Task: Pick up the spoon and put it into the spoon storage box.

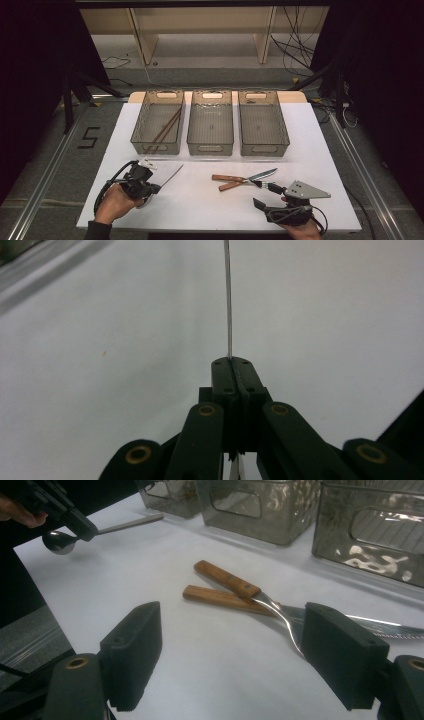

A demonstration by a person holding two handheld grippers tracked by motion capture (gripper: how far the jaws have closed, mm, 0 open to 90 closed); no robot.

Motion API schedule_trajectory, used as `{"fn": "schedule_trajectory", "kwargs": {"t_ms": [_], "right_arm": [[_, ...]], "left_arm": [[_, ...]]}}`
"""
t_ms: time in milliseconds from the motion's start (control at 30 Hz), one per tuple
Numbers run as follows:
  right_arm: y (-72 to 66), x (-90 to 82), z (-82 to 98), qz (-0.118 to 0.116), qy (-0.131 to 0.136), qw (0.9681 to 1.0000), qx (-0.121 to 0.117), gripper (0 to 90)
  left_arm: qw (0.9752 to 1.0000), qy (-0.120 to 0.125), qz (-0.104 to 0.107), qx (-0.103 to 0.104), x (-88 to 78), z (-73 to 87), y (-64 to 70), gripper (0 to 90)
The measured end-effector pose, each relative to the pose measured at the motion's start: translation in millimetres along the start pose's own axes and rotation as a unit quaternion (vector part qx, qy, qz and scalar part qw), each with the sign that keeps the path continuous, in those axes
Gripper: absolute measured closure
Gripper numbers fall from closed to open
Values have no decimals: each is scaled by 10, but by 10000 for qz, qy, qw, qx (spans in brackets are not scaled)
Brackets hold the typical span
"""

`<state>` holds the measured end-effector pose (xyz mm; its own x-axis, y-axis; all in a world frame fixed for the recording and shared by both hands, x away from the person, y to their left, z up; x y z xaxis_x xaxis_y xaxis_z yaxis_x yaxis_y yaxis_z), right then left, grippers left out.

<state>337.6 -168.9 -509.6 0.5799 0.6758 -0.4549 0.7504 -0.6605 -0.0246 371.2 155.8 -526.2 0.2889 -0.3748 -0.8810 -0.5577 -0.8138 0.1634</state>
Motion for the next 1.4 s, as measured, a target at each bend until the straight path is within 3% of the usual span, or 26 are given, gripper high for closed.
{"fn": "schedule_trajectory", "kwargs": {"t_ms": [167,467,600,700,967,1133,1400], "right_arm": [[-58,20,-85,-52,86,9998,-146,253],[-189,111,-248,-159,141,9984,-524,253],[-256,167,-316,-168,128,9965,-808,254],[-332,218,-367,-305,152,9945,-987,258],[-510,349,-432,-560,71,9861,-1560,264],[-592,450,-368,-646,-55,9814,-1805,267],[-691,555,-305,-471,-280,9686,-2424,273]], "left_arm": [[9992,-31,229,320,-4,-117,227,893],[9953,-110,523,804,103,-355,569,893],[9923,-177,612,1064,150,-458,689,893],[9890,-237,737,1257,185,-524,794,893],[9796,-427,943,1724,264,-591,1028,893],[9774,-501,961,1815,281,-570,1082,893],[9733,-577,1042,1960,247,-541,1180,893]]}}
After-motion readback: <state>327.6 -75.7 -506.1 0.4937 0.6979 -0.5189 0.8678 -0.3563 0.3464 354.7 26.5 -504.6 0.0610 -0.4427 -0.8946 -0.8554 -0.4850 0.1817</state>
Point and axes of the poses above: each handheld gripper's, and its own axes: x roughly forward along the jaws, z roughly out of its underside, y roughly to its right, the point moved 10 cm from there along x, roughly forward along the jaws, and after that the axes turned 9 degrees about -x, right-handed, at the moved point
